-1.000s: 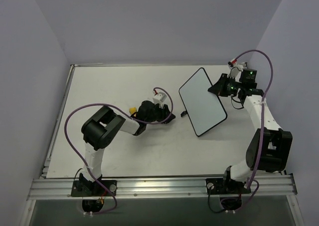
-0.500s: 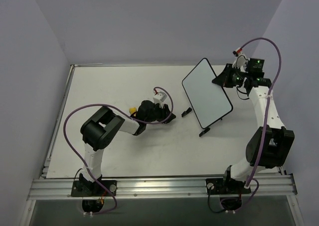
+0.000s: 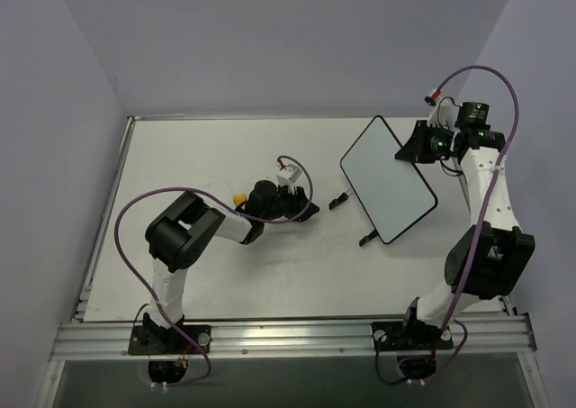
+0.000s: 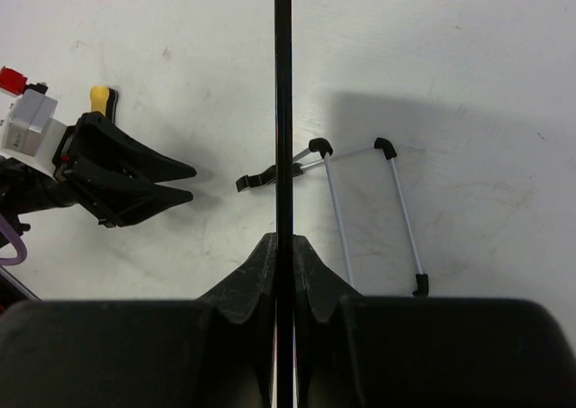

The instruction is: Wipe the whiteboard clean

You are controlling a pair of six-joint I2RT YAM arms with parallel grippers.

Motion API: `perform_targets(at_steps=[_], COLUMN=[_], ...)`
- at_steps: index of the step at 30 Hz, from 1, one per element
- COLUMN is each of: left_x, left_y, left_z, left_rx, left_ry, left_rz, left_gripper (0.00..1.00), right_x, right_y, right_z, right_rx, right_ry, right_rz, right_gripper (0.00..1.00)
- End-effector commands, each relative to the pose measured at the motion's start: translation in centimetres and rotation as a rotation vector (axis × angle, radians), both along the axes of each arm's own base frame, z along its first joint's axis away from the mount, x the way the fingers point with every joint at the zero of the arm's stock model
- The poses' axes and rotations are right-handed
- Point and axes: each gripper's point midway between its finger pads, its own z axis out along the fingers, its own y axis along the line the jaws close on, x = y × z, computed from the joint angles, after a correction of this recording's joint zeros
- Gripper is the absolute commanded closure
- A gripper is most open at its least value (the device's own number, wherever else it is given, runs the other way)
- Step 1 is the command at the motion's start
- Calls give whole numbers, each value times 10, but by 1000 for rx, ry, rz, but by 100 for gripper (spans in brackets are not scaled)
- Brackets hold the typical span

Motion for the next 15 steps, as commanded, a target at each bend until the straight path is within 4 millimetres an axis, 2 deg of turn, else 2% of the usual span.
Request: perform_targets(at_steps=[1, 6, 15], left_x=[2, 2, 1], left_y=[-13, -14, -12], left_z=[45, 45, 43], left_rx=[-109, -121, -122], left_ry=[-91, -85, -83], left_rz=[-33, -35, -31], left_gripper=[55, 55, 55], right_x=[-12, -18, -12], right_y=[5, 9, 1], right_z=[11, -8, -24], right_rx=[-9, 3, -68], right_ry=[-51, -48, -77], right_rz=[37, 71, 63], right_gripper=[100, 100, 100])
